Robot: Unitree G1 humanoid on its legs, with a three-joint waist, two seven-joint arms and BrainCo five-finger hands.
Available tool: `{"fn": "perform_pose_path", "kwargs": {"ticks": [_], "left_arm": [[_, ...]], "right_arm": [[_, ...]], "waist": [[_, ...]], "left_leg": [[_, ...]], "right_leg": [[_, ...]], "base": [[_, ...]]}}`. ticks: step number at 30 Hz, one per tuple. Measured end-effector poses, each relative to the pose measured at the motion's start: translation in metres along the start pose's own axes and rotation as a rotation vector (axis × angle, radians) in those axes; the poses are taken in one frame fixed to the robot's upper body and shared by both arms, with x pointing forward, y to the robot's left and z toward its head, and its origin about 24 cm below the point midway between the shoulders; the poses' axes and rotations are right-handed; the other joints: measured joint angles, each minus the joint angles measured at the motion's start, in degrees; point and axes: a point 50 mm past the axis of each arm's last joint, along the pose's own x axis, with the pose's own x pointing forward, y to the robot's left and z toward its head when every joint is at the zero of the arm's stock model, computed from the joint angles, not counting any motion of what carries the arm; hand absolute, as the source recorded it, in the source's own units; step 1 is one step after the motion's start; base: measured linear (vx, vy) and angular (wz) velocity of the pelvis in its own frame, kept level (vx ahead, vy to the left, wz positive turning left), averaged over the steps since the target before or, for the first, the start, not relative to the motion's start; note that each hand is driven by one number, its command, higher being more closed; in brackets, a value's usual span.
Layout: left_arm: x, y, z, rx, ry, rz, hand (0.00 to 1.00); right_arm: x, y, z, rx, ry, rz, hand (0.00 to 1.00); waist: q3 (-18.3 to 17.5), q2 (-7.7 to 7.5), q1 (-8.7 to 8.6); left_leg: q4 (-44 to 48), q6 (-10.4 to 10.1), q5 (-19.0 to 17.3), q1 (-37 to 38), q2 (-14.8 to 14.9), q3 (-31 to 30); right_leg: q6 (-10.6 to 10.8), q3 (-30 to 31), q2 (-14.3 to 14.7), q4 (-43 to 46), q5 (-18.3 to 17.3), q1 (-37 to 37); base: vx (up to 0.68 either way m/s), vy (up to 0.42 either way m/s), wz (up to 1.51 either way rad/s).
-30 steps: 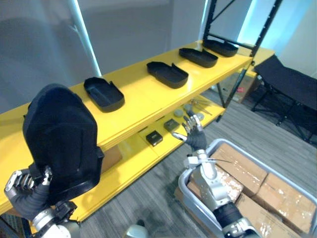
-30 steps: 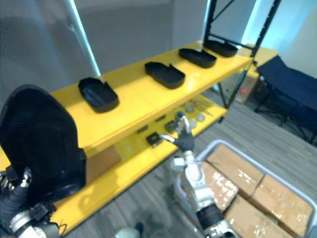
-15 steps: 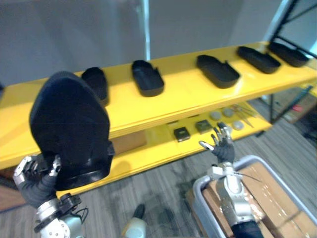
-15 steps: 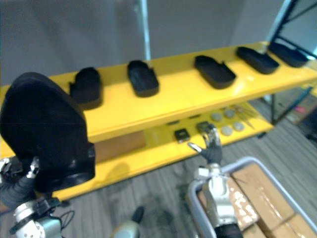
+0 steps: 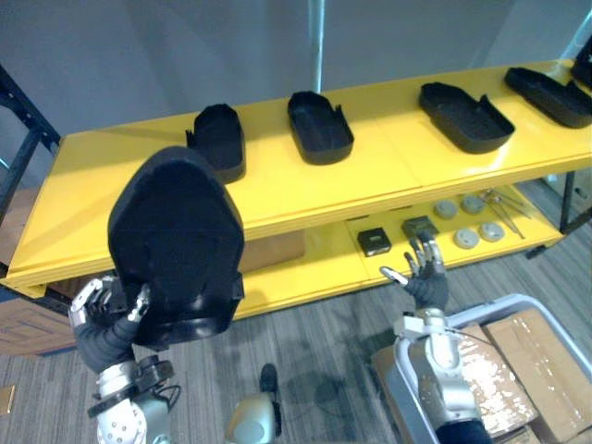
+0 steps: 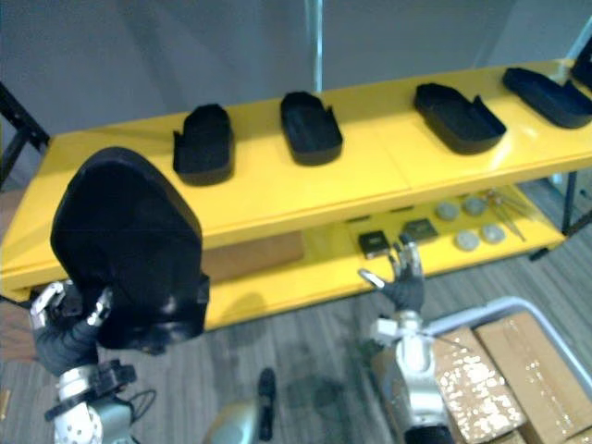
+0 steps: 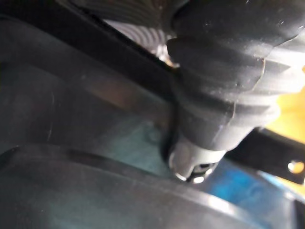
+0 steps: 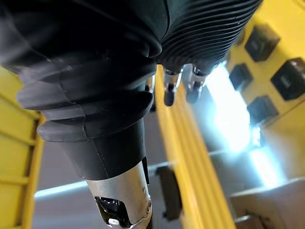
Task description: Walk over and take plastic housings, then place them on the shelf
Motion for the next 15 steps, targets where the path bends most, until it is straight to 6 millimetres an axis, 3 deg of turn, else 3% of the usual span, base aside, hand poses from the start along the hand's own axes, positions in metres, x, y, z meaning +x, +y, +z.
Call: {"fn": "perform_pose_path", "kwargs": {"ticks": [2,3,4,5,6,8,9,11,12,15], "left_arm": [[0.006,-0.006,0.001,0.01,-0.024,-0.03,1.0],[0.013,-0.009,0.004,0.047,-0.051,-0.075,1.0],[0.018,-0.01,0.005,0.058,-0.063,-0.091,1.0],[0.026,-0.014,0.005,0.061,-0.082,-0.113,1.0],[0.03,-0.017,0.005,0.058,-0.087,-0.119,1.0],[0.039,-0.024,0.001,0.031,-0.099,-0.122,1.0],[0.041,-0.028,-0.004,0.016,-0.086,-0.126,1.0],[0.036,-0.032,-0.01,0.007,-0.05,-0.141,1.0],[0.029,-0.037,-0.016,-0.006,-0.013,-0.156,1.0],[0.017,-0.038,-0.024,-0.016,0.047,-0.169,1.0]], "right_arm": [[-0.001,-0.004,0.001,-0.001,-0.005,-0.013,0.0],[0.0,-0.005,0.002,0.004,-0.016,-0.019,0.0],[0.0,-0.006,0.003,0.008,-0.026,-0.018,0.0],[0.001,-0.007,0.009,0.01,-0.051,-0.014,0.0],[0.002,-0.008,0.013,0.011,-0.072,-0.012,0.0],[0.001,-0.014,0.031,0.007,-0.16,-0.02,0.0],[-0.001,-0.018,0.038,0.004,-0.187,-0.031,0.0],[-0.007,-0.021,0.039,-0.005,-0.185,-0.039,0.0],[-0.01,-0.027,0.039,-0.023,-0.18,-0.047,0.0],[-0.002,-0.029,0.045,-0.048,-0.187,-0.036,0.0]], "waist": [[0.07,0.33,-1.63],[0.27,0.53,-2.31],[0.5,0.9,-2.82],[0.5,0.83,-3.59],[0.54,0.9,-4.0],[0.72,1.3,-5.48],[0.77,1.38,-6.98],[0.24,0.47,-7.76],[-0.19,0.02,-7.83],[-1.39,3.27,-7.13]], "left_leg": [[-0.66,0.57,-0.05,0.27,-1.01,-2.04],[-2.26,1.34,-0.48,2.46,-0.86,-3.54],[-2.94,1.55,-0.53,3.19,-0.52,-4.97],[-4.29,2.01,-0.41,4.68,-0.42,-7.04],[-4.89,2.07,-0.38,5.36,-0.45,-7.96],[-5.82,2.23,-0.53,6.46,-0.76,-11.36],[-6.24,2.17,-0.55,6.54,-1.07,-14.13],[-6.55,1.5,-0.97,6.89,-2.58,-15.95],[-6.68,0.92,-1.37,7.21,-3.77,-17.18],[-6.62,0.44,-1.41,7.05,-2.49,-16.92]], "right_leg": [[-5.92,4.26,-2.0,10.18,3.58,-4.18],[-7.7,11.12,-2.46,18.93,7.65,-8.53],[-6.22,13.39,-1.5,20.78,5.51,-9.58],[-5.44,16.77,1.91,21.26,0.34,-11.52],[-6.21,18.15,3.7,20.29,-1.37,-12.48],[-8.09,23.08,10.43,13.9,-3.22,-15.84],[-8.1,27.02,14.25,9.65,-2.87,-18.58],[-7.73,30.38,15.58,2.96,-1.05,-18.96],[-7.35,30.93,15.15,2.09,2.58,-18.01],[-7.54,29.14,16.29,-2.89,5.54,-15.5]], "base": [[0.17,0.132,0.6],[0.16,0.112,0.48],[0.2,0.04,0.65],[0.13,-0.042,0.6],[0.15,-0.056,0.74],[0.12,-0.068,0.92],[0.1,-0.117,1.03],[0.12,-0.154,0.95],[0.14,-0.145,0.73],[0.21,-0.078,0.23]]}}
